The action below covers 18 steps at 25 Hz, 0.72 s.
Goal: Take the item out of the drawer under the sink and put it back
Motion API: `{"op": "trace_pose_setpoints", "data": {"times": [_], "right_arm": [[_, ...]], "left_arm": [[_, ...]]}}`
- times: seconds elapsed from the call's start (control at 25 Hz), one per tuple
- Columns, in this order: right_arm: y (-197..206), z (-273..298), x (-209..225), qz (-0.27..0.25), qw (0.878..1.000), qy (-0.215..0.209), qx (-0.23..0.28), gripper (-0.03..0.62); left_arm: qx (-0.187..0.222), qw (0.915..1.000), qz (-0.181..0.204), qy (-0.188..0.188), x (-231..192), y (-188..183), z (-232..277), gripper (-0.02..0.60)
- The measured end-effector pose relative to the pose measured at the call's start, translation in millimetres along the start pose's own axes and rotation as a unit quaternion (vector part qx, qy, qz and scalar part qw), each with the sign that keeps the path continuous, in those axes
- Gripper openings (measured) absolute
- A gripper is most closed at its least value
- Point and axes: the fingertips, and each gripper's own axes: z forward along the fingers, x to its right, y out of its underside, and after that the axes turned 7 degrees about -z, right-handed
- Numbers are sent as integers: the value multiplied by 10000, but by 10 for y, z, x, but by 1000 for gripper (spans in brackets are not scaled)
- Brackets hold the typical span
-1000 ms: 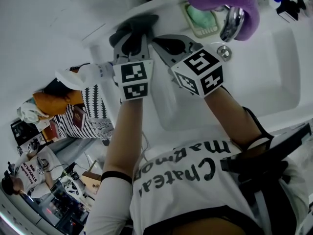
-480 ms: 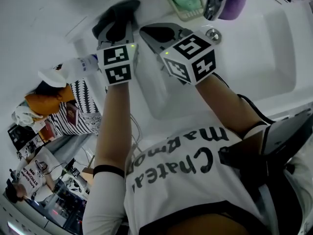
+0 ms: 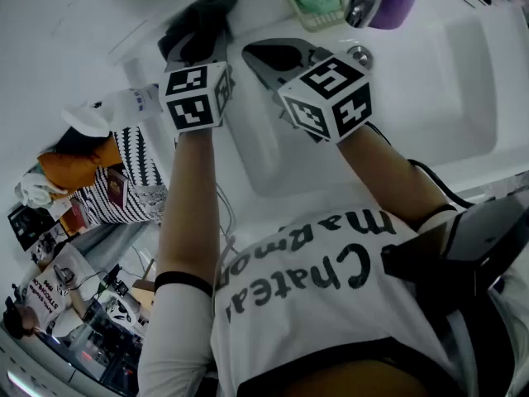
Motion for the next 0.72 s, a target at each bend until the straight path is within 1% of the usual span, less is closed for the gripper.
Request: {"op": "trace_pose_setpoints", "data": {"times": [0.08,0.16,0.24,0.32,0.4,0.6,0.72], "right_arm": [[1,-10,-15,2,10000,-43,-12,12],[3,-23,-29,-27,10000,-69,-34,12],[1,-26,-47,-58,9999,-73,-70,12],[-25,-25,-61,-57,9999,-66,-69,12],[-52,-37,-77,-60,9999,-93,-48,12],[-66,-98,-64,-292,9995,-73,-74,12],[-72,-99,-70,-240,9996,-107,-54,12]], "left_arm": [[-65,9999,-80,19,14,-7,8,72],[-105,9996,-233,129,49,-21,11,94],[-151,9990,-339,250,85,-23,-9,157],[-183,9991,-306,245,87,-29,-42,175],[-135,9996,-228,113,67,-57,-85,176],[205,9988,-85,-428,-47,-182,-169,178],[386,9973,-74,-627,-98,-256,-245,178]]}}
